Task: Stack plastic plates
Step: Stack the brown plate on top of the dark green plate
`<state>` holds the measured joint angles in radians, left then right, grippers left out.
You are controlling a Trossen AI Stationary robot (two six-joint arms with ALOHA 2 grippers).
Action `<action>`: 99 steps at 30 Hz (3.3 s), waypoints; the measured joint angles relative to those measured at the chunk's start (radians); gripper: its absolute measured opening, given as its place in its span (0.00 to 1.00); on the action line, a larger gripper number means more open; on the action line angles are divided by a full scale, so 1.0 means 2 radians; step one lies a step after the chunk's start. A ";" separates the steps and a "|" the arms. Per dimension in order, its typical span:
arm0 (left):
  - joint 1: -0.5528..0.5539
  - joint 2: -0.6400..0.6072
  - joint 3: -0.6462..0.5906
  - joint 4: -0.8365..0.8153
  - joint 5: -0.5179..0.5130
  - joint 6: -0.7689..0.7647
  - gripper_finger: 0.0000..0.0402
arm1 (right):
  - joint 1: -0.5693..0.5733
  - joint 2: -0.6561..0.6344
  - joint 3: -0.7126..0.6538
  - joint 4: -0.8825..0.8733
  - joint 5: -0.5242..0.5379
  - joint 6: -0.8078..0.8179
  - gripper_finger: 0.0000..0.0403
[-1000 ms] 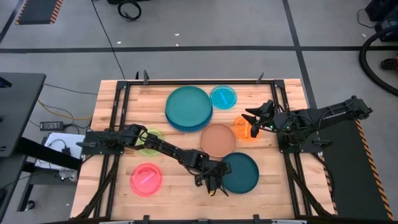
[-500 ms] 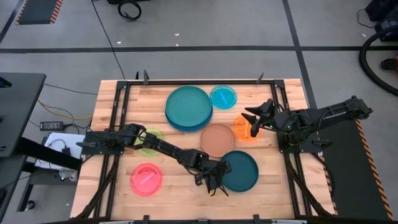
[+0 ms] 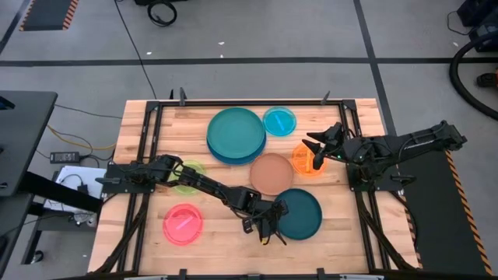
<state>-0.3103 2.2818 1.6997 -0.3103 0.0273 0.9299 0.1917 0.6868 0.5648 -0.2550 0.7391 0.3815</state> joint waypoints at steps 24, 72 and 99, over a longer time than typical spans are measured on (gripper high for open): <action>0.059 -0.054 0.001 -0.155 -0.045 -0.195 0.36 | -0.066 0.000 0.000 0.096 -0.041 -0.127 0.40; 0.116 -0.147 -0.183 -0.043 -0.034 -0.184 0.35 | -0.098 0.051 0.000 0.110 -0.108 -0.111 0.40; 0.114 -0.132 -0.183 -0.034 -0.033 -0.206 0.35 | -0.089 0.032 0.000 0.074 -0.123 -0.054 0.40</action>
<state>-0.0817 2.0173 1.3331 -0.3778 -0.0393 0.5181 0.0128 0.7502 0.5652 -0.1075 0.4927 0.2742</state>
